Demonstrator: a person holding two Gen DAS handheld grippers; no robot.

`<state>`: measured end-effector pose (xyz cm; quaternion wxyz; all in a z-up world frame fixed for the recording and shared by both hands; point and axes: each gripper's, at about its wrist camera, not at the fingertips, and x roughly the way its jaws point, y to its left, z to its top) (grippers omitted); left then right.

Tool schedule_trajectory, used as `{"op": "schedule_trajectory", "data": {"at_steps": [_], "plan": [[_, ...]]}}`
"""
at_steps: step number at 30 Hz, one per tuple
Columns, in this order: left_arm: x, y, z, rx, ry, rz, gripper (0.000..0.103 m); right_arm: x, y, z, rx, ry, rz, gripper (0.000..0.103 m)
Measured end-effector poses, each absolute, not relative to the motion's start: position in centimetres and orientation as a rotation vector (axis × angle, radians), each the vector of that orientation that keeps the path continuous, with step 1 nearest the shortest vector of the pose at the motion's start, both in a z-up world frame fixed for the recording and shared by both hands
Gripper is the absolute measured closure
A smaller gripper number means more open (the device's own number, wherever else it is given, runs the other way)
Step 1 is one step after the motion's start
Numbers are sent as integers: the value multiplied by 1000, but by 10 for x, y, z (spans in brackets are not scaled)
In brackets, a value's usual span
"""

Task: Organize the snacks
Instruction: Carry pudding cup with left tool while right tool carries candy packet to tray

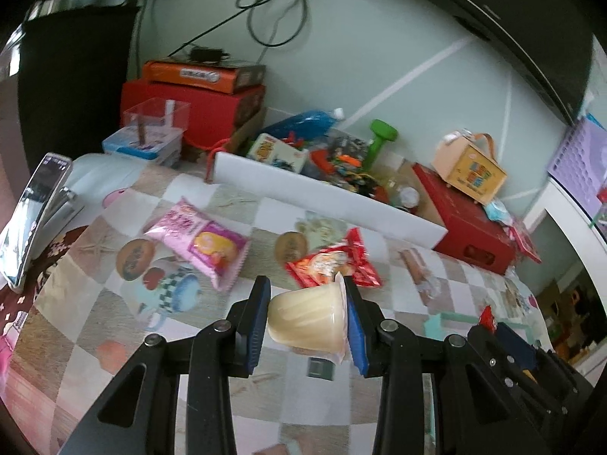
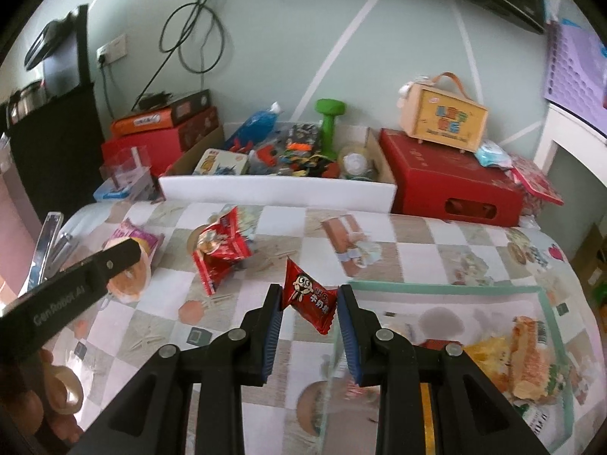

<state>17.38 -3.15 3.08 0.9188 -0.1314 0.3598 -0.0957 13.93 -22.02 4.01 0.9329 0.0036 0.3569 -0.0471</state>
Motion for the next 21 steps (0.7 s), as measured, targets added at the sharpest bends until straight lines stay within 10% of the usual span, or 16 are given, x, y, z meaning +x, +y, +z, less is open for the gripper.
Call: {"op": "schedule_trajectory", "data": {"at_steps": [21], "plan": [[126, -177, 62, -66, 722, -578, 64, 58, -369, 85, 193, 635, -451, 72]]}}
